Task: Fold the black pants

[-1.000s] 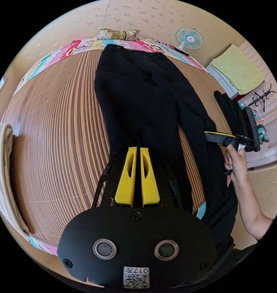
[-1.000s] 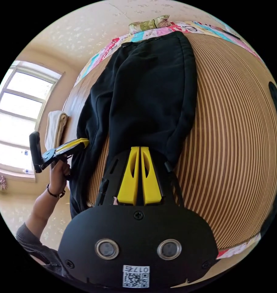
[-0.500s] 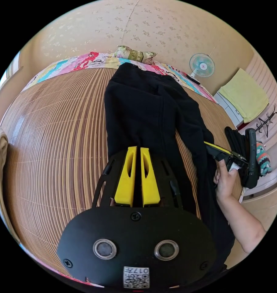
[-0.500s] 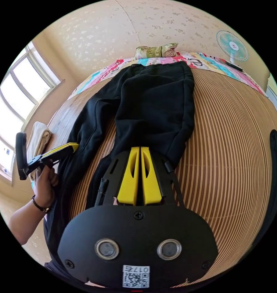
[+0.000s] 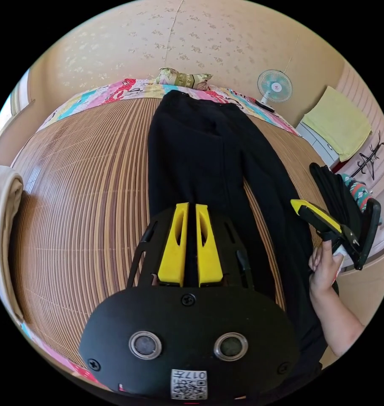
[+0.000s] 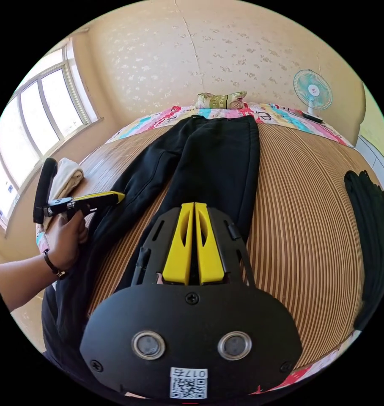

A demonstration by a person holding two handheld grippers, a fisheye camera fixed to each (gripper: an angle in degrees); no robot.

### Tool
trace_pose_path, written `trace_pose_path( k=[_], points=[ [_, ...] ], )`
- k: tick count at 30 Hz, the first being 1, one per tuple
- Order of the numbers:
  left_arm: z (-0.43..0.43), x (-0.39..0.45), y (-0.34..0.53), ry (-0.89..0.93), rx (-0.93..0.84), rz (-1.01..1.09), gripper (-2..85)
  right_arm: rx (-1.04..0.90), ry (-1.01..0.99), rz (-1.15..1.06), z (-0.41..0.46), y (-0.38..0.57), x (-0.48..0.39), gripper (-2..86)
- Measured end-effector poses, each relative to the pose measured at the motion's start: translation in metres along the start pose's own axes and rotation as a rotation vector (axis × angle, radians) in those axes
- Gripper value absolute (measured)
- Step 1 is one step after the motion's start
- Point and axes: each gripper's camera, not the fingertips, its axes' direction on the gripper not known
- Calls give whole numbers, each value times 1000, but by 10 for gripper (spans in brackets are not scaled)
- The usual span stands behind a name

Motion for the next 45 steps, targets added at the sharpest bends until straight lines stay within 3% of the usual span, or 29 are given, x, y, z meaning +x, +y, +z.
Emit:
trace_pose_path(
  k=[3, 7, 12, 18, 21, 24, 27, 31, 35, 37, 39, 42, 44, 45],
  points=[
    [-12, -9, 22, 19, -27, -24, 43, 20, 20, 22, -2, 7, 6, 3],
    [-50, -9, 74, 42, -25, 3, 38, -143, -20, 39, 29, -7, 23, 4],
    [-90, -19, 198, 206, -61, -18, -6, -162, 2, 9, 33, -10, 27, 6],
    [-136, -58, 282, 280, -56, -83, -10, -172, -199, -73, -29, 31, 26, 22],
    [-147, -74, 304, 336, -90, -76, -10, -118, -240, -32, -92, 90, 35, 64],
    [-157, -79, 322, 361, -88, -13, -10, -113, -428, 7, -131, 155, 56, 131],
    [-182, -77, 346, 299, 40, 62, -10, -225, -403, 136, -139, 197, 82, 125],
    [-198, -79, 359, 330, 72, 57, -9, -378, -306, 233, -134, 206, 108, 141],
    [-221, -78, 368, 320, 156, 29, -8, -390, -269, 247, -119, 207, 117, 130],
    [-233, -76, 369, 327, 206, 36, -5, -441, -233, 222, -118, 203, 122, 81],
    [-239, -72, 360, 388, 198, 54, 16, -530, -361, 216, -112, 203, 128, 47],
    [-237, -62, 336, 498, 102, 80, 63, -386, -625, 266, -141, 208, 143, 28],
    [-240, -53, 320, 514, 77, 94, 71, -73, -748, 197, -198, 208, 144, 15],
    [-244, -45, 307, 527, 71, 121, 81, -9, -768, 173, -209, 208, 142, 14]
  ],
)
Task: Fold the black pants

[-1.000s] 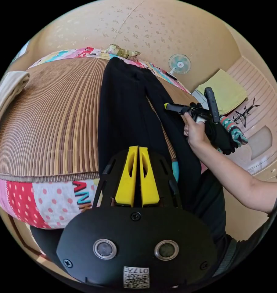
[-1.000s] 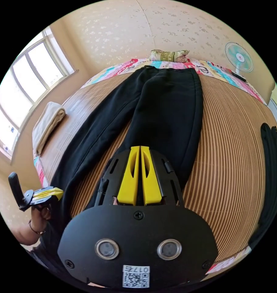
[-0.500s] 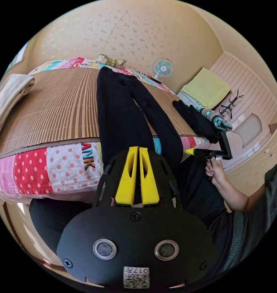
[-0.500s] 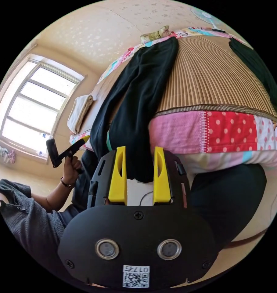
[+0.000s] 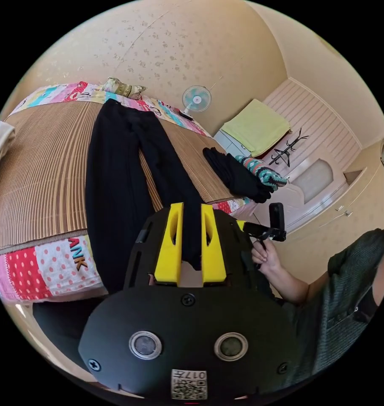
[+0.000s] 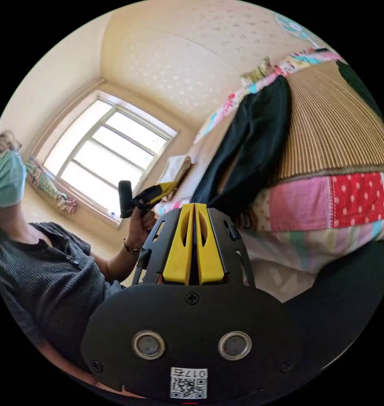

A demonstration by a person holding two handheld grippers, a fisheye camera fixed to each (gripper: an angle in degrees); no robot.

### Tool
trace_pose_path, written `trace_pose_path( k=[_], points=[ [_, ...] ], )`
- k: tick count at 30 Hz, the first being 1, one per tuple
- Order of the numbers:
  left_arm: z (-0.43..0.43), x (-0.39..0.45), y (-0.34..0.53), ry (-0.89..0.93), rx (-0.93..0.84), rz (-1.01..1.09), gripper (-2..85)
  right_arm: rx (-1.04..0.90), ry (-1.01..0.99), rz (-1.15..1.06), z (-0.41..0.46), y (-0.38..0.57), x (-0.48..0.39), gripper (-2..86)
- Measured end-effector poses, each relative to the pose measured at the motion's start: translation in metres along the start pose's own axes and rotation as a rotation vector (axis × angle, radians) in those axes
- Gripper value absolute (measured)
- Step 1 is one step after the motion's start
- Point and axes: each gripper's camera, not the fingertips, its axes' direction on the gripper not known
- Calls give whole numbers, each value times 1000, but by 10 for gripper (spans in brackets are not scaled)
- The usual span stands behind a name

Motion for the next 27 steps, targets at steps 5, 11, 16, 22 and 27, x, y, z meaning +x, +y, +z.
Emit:
trace_pose_path(
  k=[5, 11, 16, 22, 27],
  points=[
    [18, 9, -59, 26, -58, 25, 113, -88, 186, 7, 24, -24, -8, 24],
    [45, 14, -71, 67, -161, 65, 111, -188, 528, 206, 21, -21, 50, 132],
    [66, 8, -56, 67, -204, 38, 112, -267, 460, 305, 22, -15, 93, 86],
    [84, 5, -78, 130, -271, 1, 141, -169, -85, 283, 2, -12, 88, 28],
    [134, 12, -135, -18, -410, 55, 184, -149, -255, 108, 23, -38, 58, 19]
  ],
)
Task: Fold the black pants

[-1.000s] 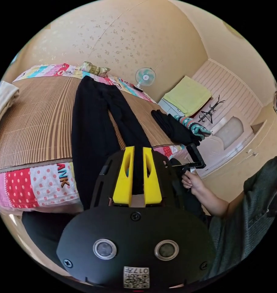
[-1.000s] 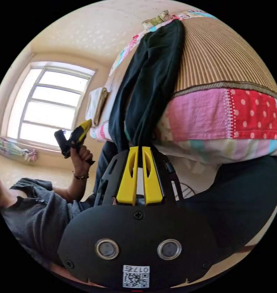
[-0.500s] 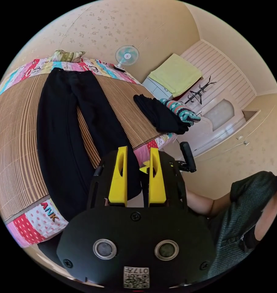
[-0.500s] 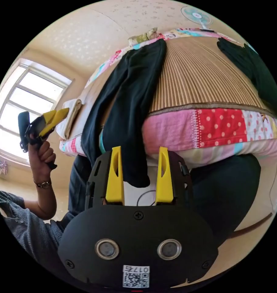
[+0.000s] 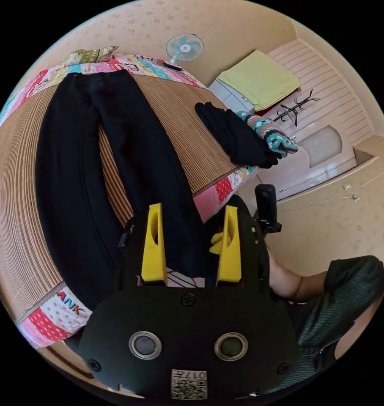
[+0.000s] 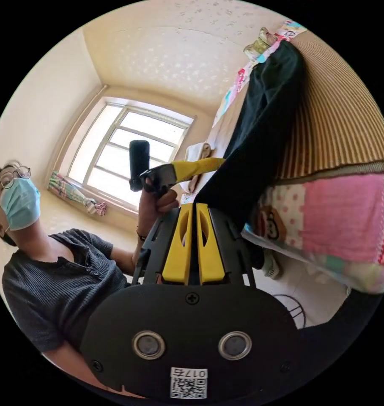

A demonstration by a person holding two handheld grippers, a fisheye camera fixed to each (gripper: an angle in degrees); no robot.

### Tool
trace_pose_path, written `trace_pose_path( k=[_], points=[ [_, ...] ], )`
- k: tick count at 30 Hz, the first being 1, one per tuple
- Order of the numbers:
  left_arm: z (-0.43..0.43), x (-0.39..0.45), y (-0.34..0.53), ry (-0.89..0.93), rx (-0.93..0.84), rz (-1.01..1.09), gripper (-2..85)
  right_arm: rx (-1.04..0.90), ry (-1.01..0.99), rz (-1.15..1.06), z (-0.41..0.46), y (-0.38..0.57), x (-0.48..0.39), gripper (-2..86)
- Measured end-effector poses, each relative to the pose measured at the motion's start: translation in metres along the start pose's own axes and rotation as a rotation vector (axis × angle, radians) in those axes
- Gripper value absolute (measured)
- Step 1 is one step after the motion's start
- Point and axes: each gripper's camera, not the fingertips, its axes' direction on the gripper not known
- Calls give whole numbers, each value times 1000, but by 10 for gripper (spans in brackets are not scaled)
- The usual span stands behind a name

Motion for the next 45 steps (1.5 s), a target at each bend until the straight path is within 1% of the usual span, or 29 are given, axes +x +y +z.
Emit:
trace_pose_path(
  k=[1, 2, 3, 5, 7, 8, 9, 10, 11, 12, 14, 16, 17, 19, 22, 24, 25, 26, 27, 29, 30, 32, 34, 36, 38, 39, 41, 43, 45],
  points=[
    [6, -1, -9, -9, -28, 7, 185, -24, -27, -45, 13, -11, -4, 19],
    [19, -4, -24, -26, -95, 9, 164, -53, -37, -85, 26, -22, -7, 18],
    [34, -11, -35, -40, -164, 20, 117, -71, -39, -97, 33, -28, -8, 18],
    [46, -29, -40, -91, -206, -5, 43, -183, -7, -64, 53, -51, -6, 18],
    [40, -44, -33, -35, -159, -9, 40, -310, -11, -38, 58, -68, 0, 18],
    [32, -54, -24, 19, -103, -27, 40, -368, -18, -13, 54, -79, 6, 18],
    [24, -63, -16, 65, -54, -50, 41, -386, -9, 3, 49, -87, 9, 18],
    [20, -68, -12, 87, -38, -60, 41, -373, 46, 24, 35, -104, 16, 17],
    [16, -77, -5, 117, -19, -82, 42, -286, 153, 47, 14, -126, 21, 20],
    [12, -84, 1, 135, -3, -107, 43, -220, 212, 61, 2, -138, 24, 22],
    [6, -89, 8, 159, 17, -126, 44, 39, 379, 166, -39, -193, 45, 57],
    [0, -90, 15, 166, 42, -139, 45, 144, 425, 199, -50, -242, 67, 108],
    [-4, -89, 20, 160, 62, -141, 45, 185, 446, 274, -51, -274, 88, 134],
    [-8, -88, 27, 139, 97, -126, 44, 260, 448, 292, -48, -313, 112, 139],
    [-6, -96, 40, 149, 91, -160, 45, 320, 342, 355, -35, -354, 149, 115],
    [-8, -104, 52, 227, 99, -172, 47, 283, 356, 337, -18, -378, 153, 79],
    [-10, -104, 54, 241, 100, -164, 47, 221, 440, 339, -2, -397, 150, 59],
    [-12, -104, 58, 255, 93, -141, 47, 158, 545, 321, 16, -415, 140, 47],
    [-16, -104, 63, 246, 86, -134, 44, 129, 601, 306, 26, -424, 134, 44],
    [-23, -105, 68, 232, 80, -133, 42, 46, 854, 215, 74, -457, 90, 33],
    [-32, -106, 73, 260, 93, -117, 41, 39, 907, 165, 88, -463, 74, 31],
    [-49, -111, 86, 356, 176, -115, 41, 23, 1060, -64, 153, -481, 13, 26],
    [-66, -123, 106, 446, 280, -168, 40, 2, 1110, -211, 205, -490, -25, 25],
    [-87, -138, 133, 501, 372, -232, 40, -16, 1109, -327, 253, -497, -53, 25],
    [-101, -147, 152, 483, 406, -281, 39, -28, 1046, -405, 307, -507, -74, 25],
    [-110, -152, 164, 447, 420, -313, 39, -41, 1025, -408, 318, -511, -76, 25],
    [-119, -159, 179, 373, 416, -350, 40, -98, 908, -358, 354, -528, -65, 29],
    [-120, -169, 190, 307, 359, -408, 41, -119, 815, -285, 364, -532, -49, 32],
    [-119, -178, 204, 258, 300, -478, 34, -50, 738, -253, 355, -519, -40, 35]
  ],
)
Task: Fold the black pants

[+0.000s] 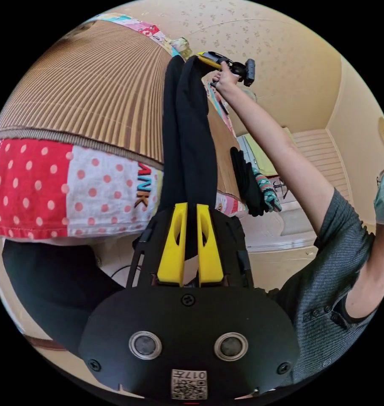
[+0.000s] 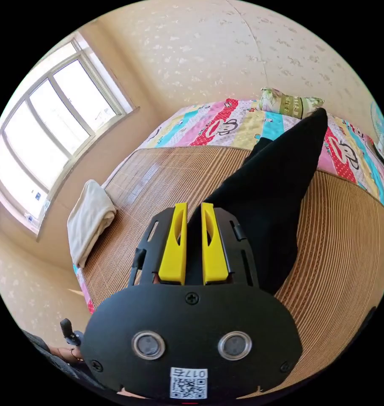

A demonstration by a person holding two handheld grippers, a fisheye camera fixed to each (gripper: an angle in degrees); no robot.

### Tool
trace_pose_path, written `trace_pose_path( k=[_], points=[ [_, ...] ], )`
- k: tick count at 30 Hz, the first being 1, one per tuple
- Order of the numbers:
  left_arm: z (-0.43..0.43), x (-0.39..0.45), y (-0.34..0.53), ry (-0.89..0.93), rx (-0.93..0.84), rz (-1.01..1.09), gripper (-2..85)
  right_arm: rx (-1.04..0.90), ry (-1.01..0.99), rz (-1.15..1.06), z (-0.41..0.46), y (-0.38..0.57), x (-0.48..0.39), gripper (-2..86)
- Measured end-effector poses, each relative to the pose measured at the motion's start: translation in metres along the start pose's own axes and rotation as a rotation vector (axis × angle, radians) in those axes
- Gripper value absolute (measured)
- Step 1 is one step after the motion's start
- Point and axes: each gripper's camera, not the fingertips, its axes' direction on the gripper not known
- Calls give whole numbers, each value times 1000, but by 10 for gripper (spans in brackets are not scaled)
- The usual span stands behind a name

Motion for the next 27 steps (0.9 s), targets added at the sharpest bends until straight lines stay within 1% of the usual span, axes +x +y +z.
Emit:
trace_pose_path(
  k=[2, 3, 6, 8, 10, 12, 13, 14, 15, 16, 17, 18, 19, 20, 21, 22, 23, 24, 25, 26, 27],
  points=[
    [-6, -5, 8, 1, 16, -10, 14, 100, -107, 44, -16, 37, 16, 36],
    [-10, -6, 14, 3, 25, -15, 5, 107, -132, 48, -20, 47, 20, 37],
    [-11, 2, 21, 20, 25, 37, 10, 68, -227, 63, -39, 105, 35, 53],
    [-10, 14, 22, 36, 46, 91, 48, 19, -302, 79, -56, 166, 40, 70],
    [-4, 28, 21, -14, 46, 131, 79, 1, -352, 110, -70, 217, 42, 79],
    [12, 42, 14, -148, 4, 146, 82, -4, -401, 150, -83, 269, 43, 88],
    [16, 46, 13, -173, -9, 154, 80, -26, -423, 180, -87, 304, 42, 95],
    [24, 52, 11, -219, -34, 164, 71, -62, -438, 258, -87, 339, 42, 102],
    [29, 55, 10, -245, -53, 158, 60, -70, -451, 314, -87, 359, 41, 106],
    [30, 57, 10, -249, -58, 152, 56, -61, -494, 398, -87, 399, 34, 107],
    [28, 61, 11, -244, -66, 148, 48, -69, -533, 428, -84, 433, 21, 103],
    [24, 64, 13, -218, -78, 160, 44, -66, -542, 425, -84, 446, 13, 95],
    [20, 66, 14, -192, -81, 173, 41, -115, -521, 434, -81, 465, 0, 79],
    [9, 69, 16, -98, -75, 214, 40, -175, -492, 458, -77, 477, -10, 61],
    [-7, 67, 20, 42, -50, 242, 39, -186, -503, 457, -78, 480, -15, 52],
    [-15, 64, 22, 120, -32, 250, 38, -151, -572, 416, -84, 483, -24, 47],
    [-31, 54, 26, 257, 9, 255, 37, -114, -627, 362, -94, 481, -33, 43],
    [-44, 42, 32, 337, 39, 248, 36, -97, -636, 334, -99, 480, -37, 41],
    [-49, 35, 35, 337, 43, 238, 35, -74, -631, 281, -108, 477, -45, 40],
    [-52, 26, 40, 257, 6, 207, 33, -73, -602, 237, -112, 476, -50, 40],
    [-45, 20, 44, 118, -71, 168, 29, -98, -578, 218, -110, 475, -52, 41]
  ],
)
